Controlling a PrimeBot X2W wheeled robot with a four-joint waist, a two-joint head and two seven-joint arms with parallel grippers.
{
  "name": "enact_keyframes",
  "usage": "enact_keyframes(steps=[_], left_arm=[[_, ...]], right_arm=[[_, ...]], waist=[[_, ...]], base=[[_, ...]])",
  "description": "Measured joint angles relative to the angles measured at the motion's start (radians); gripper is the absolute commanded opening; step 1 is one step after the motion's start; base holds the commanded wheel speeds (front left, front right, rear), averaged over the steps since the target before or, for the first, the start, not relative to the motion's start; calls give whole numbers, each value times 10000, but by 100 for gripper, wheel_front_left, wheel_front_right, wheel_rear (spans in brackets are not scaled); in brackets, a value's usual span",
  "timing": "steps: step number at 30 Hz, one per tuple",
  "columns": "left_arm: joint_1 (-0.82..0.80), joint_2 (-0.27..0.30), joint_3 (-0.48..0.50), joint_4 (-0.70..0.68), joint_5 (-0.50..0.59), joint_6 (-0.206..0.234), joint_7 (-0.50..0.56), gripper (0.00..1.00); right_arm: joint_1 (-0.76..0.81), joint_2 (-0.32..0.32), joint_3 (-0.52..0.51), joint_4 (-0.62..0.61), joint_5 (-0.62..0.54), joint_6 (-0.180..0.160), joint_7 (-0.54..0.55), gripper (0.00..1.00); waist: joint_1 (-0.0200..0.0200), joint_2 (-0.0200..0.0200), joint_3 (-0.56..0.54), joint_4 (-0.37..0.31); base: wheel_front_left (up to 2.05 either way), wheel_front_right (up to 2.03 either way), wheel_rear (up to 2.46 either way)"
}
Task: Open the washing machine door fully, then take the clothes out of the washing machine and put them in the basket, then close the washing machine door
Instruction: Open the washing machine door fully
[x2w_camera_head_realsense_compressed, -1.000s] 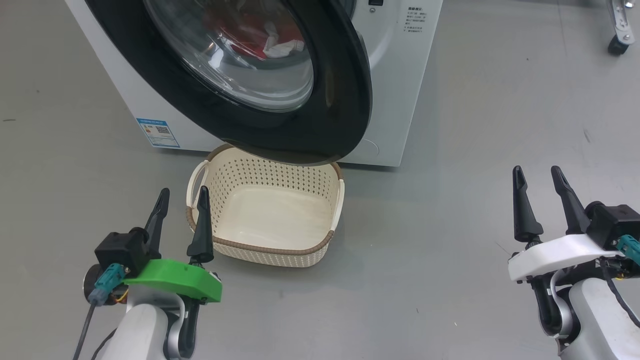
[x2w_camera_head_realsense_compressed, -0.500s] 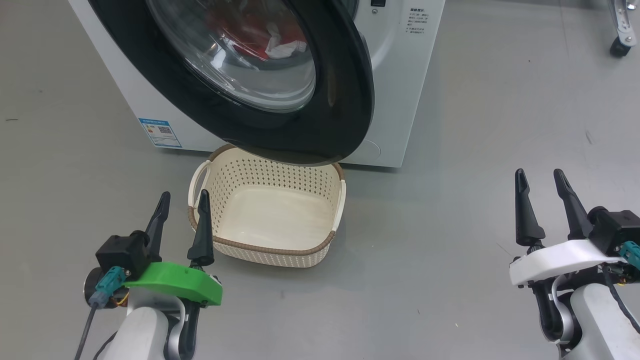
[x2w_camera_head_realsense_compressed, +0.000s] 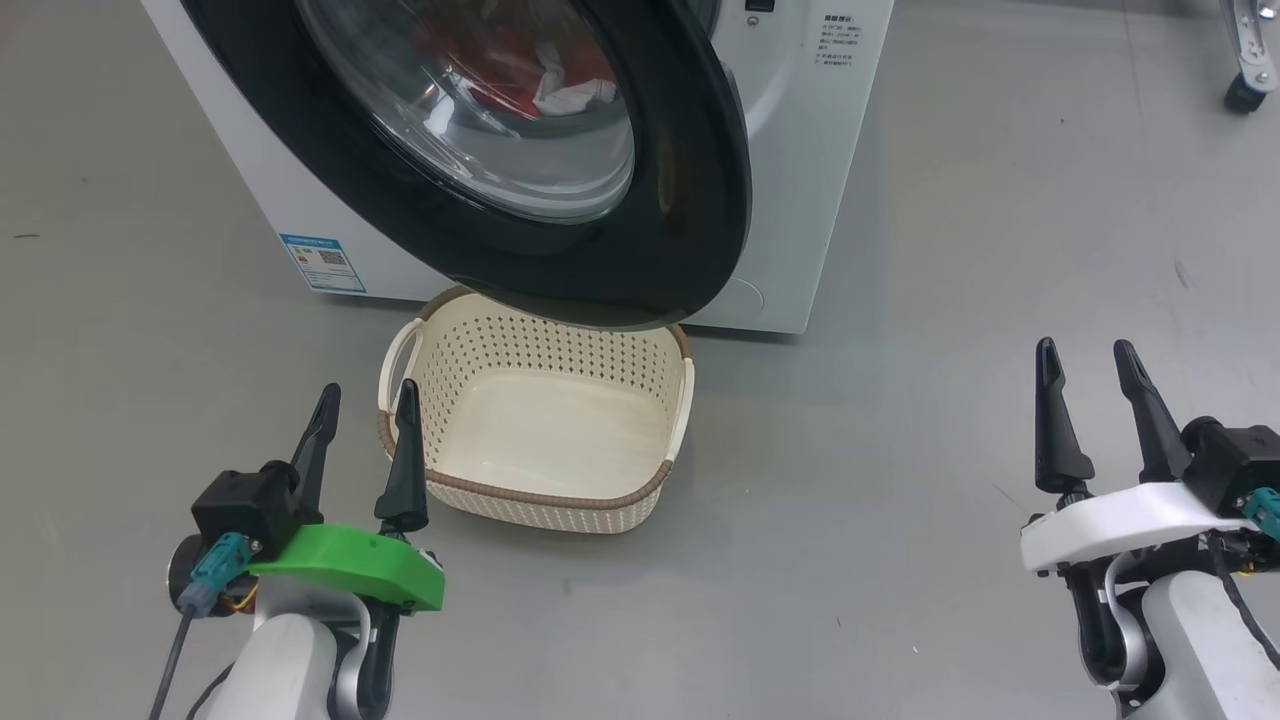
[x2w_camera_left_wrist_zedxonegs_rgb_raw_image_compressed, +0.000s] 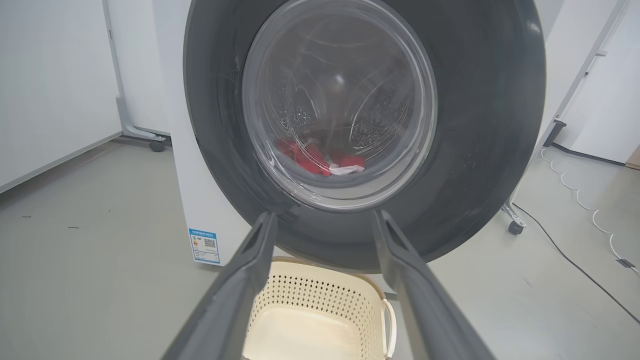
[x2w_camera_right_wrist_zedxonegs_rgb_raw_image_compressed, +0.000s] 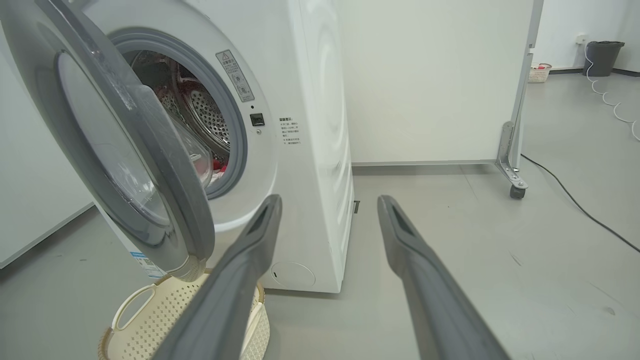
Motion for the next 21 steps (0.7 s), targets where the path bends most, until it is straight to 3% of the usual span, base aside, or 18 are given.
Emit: enact_keyframes(steps=[21], left_arm=[[0, 0, -8, 0, -2, -6, 0, 100]], right_arm=[[174, 38, -94, -127, -2, -15, 0, 100]], waist=[[0, 0, 34, 53]], base=[[0, 0, 0]])
